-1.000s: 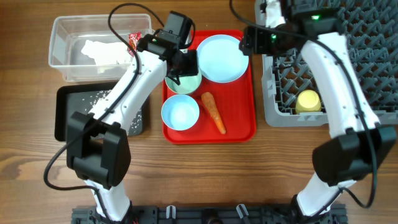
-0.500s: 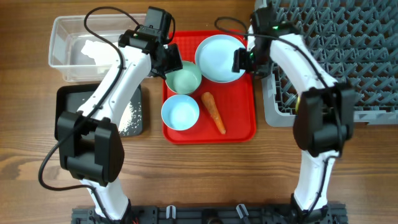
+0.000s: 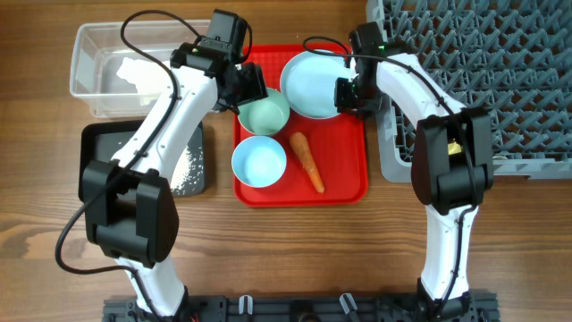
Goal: Sort waste into correct bins and load items into the dishwasher rack
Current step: 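Move the right gripper to the light-blue plate and grasp its rim, then lift the light-blue plate and carry it right to the rack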
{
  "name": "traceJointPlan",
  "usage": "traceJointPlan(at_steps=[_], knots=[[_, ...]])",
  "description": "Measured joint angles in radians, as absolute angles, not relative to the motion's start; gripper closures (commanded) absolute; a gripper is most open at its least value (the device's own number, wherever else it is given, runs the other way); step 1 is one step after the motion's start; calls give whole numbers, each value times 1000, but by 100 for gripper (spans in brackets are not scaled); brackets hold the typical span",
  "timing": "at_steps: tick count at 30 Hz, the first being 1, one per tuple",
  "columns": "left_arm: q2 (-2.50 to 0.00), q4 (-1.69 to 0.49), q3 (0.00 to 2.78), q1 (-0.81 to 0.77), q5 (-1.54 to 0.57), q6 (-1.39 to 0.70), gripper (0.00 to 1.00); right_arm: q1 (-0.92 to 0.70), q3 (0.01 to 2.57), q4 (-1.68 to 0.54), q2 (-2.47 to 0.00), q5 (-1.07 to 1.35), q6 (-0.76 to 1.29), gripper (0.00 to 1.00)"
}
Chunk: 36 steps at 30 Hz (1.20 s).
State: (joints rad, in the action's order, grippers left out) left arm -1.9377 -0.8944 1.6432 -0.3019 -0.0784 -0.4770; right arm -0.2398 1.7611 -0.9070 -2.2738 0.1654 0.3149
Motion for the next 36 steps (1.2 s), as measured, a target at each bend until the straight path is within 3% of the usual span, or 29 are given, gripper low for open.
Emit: traceJointPlan(at_steps=[2,6,22,36], knots=[[-1938,-895,1643,-302,-78,-477,20,-240,1761,-898,-2274,148,319,87],[-1938,-894,1643,-302,-78,-482,1,-239,1761,-876,-2274,130,323,96],[-1938,-880,1643,-301,-78,-480,0,-238,1813,-894,-2254,72,320,96],[-1938,-874,1643,-300,-78,-480,0,-109,1830,-873,-1930,-81,312,96]])
